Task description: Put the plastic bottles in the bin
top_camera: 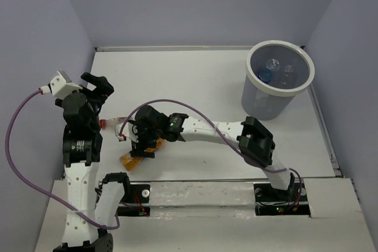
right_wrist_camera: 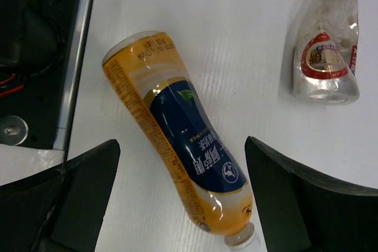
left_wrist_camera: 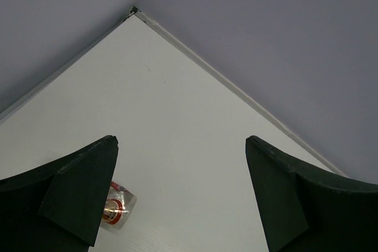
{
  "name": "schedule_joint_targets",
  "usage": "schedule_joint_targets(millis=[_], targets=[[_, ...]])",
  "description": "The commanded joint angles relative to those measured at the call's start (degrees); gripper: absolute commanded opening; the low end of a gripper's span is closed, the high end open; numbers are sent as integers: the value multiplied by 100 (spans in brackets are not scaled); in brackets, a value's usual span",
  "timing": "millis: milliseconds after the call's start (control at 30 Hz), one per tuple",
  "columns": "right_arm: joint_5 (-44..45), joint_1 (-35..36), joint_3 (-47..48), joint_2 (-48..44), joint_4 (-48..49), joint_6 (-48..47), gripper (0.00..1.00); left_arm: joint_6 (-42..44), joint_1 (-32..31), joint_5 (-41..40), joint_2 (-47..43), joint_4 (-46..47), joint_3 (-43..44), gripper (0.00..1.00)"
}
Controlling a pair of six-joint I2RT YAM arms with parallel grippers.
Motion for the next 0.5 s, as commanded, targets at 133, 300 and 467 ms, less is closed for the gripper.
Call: schedule_joint_targets(millis=[133, 300, 467], targets=[[245, 42, 1263, 1107, -867, -788, 92, 273, -8, 101, -580, 195, 38, 99], [122, 42, 1045, 1258, -841, -692, 87, 142, -8, 330, -465, 221, -173, 99], [341, 42, 69, 679, 72, -402, 56, -165, -17, 286, -325, -25, -313, 99]])
